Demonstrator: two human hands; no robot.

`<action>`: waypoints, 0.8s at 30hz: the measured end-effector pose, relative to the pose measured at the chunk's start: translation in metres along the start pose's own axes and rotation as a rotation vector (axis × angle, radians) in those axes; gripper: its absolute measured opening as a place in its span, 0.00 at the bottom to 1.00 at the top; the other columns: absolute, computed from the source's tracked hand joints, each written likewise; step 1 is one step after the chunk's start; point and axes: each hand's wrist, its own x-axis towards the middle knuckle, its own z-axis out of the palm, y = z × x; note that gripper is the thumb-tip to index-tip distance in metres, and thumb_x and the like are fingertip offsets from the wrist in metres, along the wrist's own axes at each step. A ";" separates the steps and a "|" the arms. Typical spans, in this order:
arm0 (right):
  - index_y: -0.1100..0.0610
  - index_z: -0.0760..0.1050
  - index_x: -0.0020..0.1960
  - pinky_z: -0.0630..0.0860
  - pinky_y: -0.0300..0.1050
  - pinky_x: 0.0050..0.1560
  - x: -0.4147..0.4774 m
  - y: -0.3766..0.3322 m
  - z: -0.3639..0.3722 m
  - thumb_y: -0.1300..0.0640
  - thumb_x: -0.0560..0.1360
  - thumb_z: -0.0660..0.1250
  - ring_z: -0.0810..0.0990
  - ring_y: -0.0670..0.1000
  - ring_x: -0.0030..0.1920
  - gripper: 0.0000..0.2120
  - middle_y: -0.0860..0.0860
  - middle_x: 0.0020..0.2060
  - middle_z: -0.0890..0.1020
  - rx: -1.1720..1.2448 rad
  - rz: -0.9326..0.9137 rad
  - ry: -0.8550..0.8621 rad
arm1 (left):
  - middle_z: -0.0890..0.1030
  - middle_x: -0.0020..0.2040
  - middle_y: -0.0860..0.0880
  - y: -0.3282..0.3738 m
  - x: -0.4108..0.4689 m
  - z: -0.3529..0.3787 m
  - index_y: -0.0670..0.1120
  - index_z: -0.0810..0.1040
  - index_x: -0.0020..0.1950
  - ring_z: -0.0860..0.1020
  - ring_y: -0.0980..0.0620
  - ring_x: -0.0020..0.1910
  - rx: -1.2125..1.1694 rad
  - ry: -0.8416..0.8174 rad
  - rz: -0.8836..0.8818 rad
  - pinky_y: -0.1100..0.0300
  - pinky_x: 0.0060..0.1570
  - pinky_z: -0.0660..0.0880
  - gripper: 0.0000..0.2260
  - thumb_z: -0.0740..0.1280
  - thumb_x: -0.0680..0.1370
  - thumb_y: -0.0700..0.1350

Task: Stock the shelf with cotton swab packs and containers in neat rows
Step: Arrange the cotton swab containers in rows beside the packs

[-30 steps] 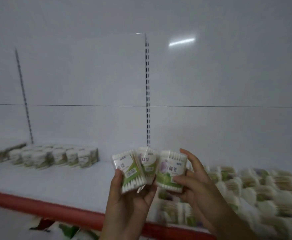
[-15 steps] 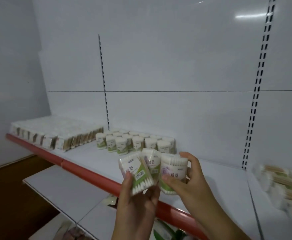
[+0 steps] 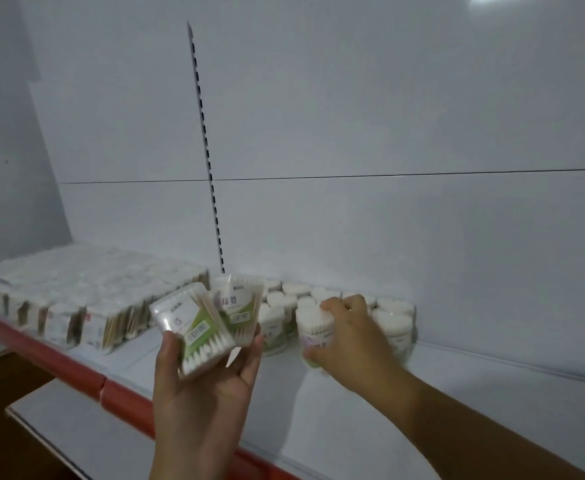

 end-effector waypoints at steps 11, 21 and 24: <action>0.44 0.69 0.61 0.68 0.34 0.42 0.017 -0.011 0.069 0.37 0.62 0.71 0.68 0.45 0.45 0.30 0.43 0.48 0.61 -0.229 0.139 0.112 | 0.77 0.66 0.43 0.016 0.101 -0.042 0.51 0.82 0.60 0.75 0.37 0.64 -0.069 -0.213 -0.353 0.42 0.58 0.74 0.34 0.81 0.56 0.56; 0.42 0.73 0.58 0.71 0.29 0.42 0.017 -0.053 0.001 0.46 0.75 0.63 0.75 0.37 0.48 0.11 0.39 0.48 0.75 0.072 0.189 0.470 | 0.79 0.64 0.46 0.002 0.127 -0.042 0.51 0.84 0.55 0.77 0.40 0.63 -0.094 -0.349 -0.569 0.42 0.56 0.74 0.33 0.84 0.50 0.54; 0.44 0.73 0.58 0.77 0.35 0.44 0.028 -0.073 -0.017 0.30 0.66 0.58 0.80 0.41 0.45 0.27 0.41 0.47 0.78 0.270 0.324 0.282 | 0.80 0.62 0.43 -0.008 0.120 -0.033 0.48 0.84 0.55 0.78 0.42 0.61 -0.064 -0.431 -0.624 0.45 0.57 0.75 0.32 0.84 0.53 0.53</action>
